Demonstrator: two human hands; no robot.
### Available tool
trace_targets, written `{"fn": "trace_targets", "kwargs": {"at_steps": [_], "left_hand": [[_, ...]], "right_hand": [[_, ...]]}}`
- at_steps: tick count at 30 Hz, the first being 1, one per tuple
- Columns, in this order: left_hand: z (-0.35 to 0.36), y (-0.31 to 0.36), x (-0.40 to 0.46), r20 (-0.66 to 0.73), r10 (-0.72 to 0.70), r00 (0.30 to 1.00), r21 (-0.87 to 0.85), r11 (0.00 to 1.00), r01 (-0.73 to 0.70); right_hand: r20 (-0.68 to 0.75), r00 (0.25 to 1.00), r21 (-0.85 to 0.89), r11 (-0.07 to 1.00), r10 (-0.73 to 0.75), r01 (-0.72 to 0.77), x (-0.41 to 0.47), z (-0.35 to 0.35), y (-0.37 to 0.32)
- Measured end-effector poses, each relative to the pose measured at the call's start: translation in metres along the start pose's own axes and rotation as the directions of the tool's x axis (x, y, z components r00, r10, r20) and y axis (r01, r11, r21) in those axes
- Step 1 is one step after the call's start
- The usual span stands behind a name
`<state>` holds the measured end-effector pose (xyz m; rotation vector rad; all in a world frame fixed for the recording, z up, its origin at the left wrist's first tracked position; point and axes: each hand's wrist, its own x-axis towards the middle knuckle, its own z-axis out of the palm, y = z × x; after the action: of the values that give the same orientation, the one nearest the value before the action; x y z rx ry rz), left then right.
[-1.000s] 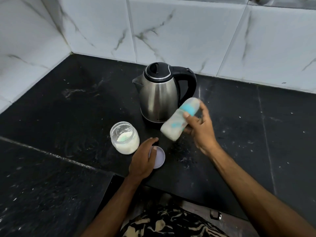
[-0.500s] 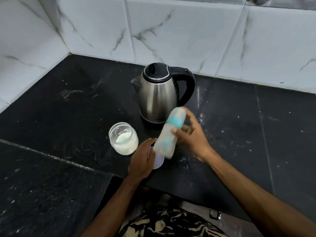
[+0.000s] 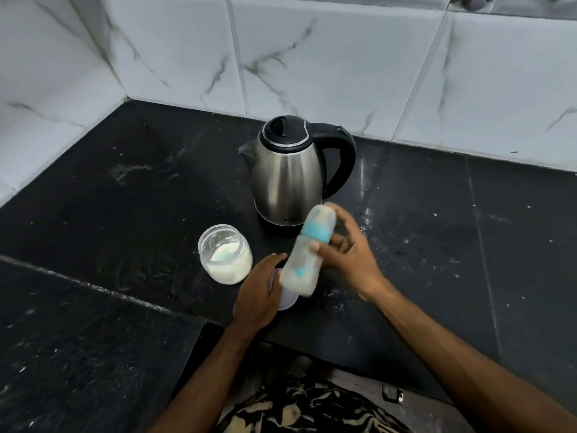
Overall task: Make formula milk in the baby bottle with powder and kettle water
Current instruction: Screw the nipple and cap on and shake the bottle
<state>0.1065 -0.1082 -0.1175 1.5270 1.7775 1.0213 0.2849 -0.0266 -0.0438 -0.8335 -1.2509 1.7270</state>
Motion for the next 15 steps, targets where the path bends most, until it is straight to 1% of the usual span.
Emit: {"fn": "trace_targets", "kwargs": {"at_steps": [2, 3, 4, 5, 6, 8, 9, 10, 11, 13, 14, 15], "left_hand": [[0.001, 0.004, -0.003, -0.05, -0.001, 0.999, 0.039, 0.999, 0.003], [0.002, 0.006, -0.005, -0.059, -0.003, 0.998, 0.048, 0.999, 0.005], [0.003, 0.005, -0.004, -0.06, -0.002, 0.998, 0.051, 0.999, 0.005], [0.003, 0.004, -0.003, -0.056, -0.009, 0.998, 0.054, 0.998, 0.012], [0.003, 0.0, -0.001, -0.042, -0.019, 0.999, 0.049, 0.999, 0.021], [0.002, -0.004, 0.003, 0.035, -0.033, 0.999, 0.004, 0.999, 0.033], [0.001, -0.004, 0.004, 0.062, -0.025, 0.998, -0.01, 1.0, 0.026], [0.002, -0.005, 0.004, 0.053, -0.007, 0.999, -0.008, 1.0, 0.008], [0.002, -0.005, 0.002, 0.016, 0.011, 1.0, 0.017, 1.0, -0.011], [0.003, -0.001, -0.003, -0.067, 0.028, 0.997, 0.079, 0.997, -0.023], [0.004, 0.0, -0.003, -0.08, 0.025, 0.996, 0.082, 0.996, -0.018], [0.004, 0.002, -0.003, -0.075, 0.014, 0.997, 0.079, 0.997, -0.009]], "right_hand": [[-0.215, 0.976, 0.145, 0.988, -0.025, 0.057, 0.012, -0.003, -0.012], [-0.275, 0.961, 0.212, 0.973, -0.027, 0.088, 0.016, -0.004, -0.017], [-0.289, 0.957, 0.243, 0.965, -0.025, 0.099, 0.018, -0.004, -0.018], [-0.262, 0.965, 0.227, 0.971, -0.017, 0.079, 0.016, -0.003, -0.018], [-0.194, 0.981, 0.18, 0.983, 0.002, 0.034, 0.01, -0.001, -0.015], [0.048, 0.998, 0.017, 0.999, 0.042, -0.043, -0.004, 0.003, -0.006], [0.141, 0.989, -0.044, 0.998, 0.047, -0.041, -0.008, 0.003, -0.002], [0.157, 0.987, -0.052, 0.999, 0.02, -0.012, -0.008, 0.002, -0.002], [0.088, 0.996, -0.013, 1.0, -0.017, 0.018, -0.005, 0.003, -0.006], [-0.152, 0.988, 0.151, 0.987, -0.024, 0.047, 0.008, 0.0, -0.015], [-0.219, 0.976, 0.225, 0.972, -0.017, 0.067, 0.013, -0.002, -0.017], [-0.23, 0.973, 0.258, 0.964, -0.011, 0.072, 0.014, -0.002, -0.017]]}}
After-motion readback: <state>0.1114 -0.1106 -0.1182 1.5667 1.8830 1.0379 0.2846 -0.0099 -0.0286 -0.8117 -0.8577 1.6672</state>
